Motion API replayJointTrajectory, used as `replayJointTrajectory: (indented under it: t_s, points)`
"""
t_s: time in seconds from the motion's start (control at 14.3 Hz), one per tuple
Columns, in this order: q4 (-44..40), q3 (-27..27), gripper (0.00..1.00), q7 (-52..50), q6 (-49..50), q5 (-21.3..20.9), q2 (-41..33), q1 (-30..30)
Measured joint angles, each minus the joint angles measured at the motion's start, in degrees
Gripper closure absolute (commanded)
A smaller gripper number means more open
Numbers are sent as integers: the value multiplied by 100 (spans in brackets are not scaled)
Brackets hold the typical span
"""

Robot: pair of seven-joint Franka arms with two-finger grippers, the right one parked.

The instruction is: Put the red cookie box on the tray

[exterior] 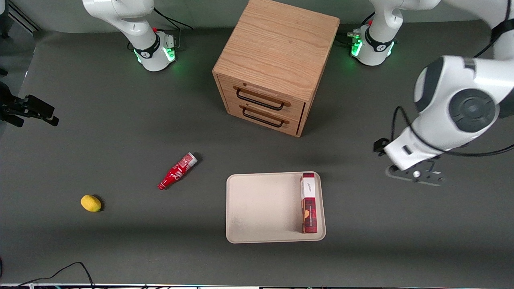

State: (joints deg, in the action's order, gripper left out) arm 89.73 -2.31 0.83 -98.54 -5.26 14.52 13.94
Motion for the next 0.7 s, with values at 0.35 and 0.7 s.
replayJointTrajectory:
  t_s: [0.35,0.7]
  points:
    - [801,-802,0,504,-12,280,-918,-14]
    - [788,-1390,0,1209,228,384,-1239,-23]
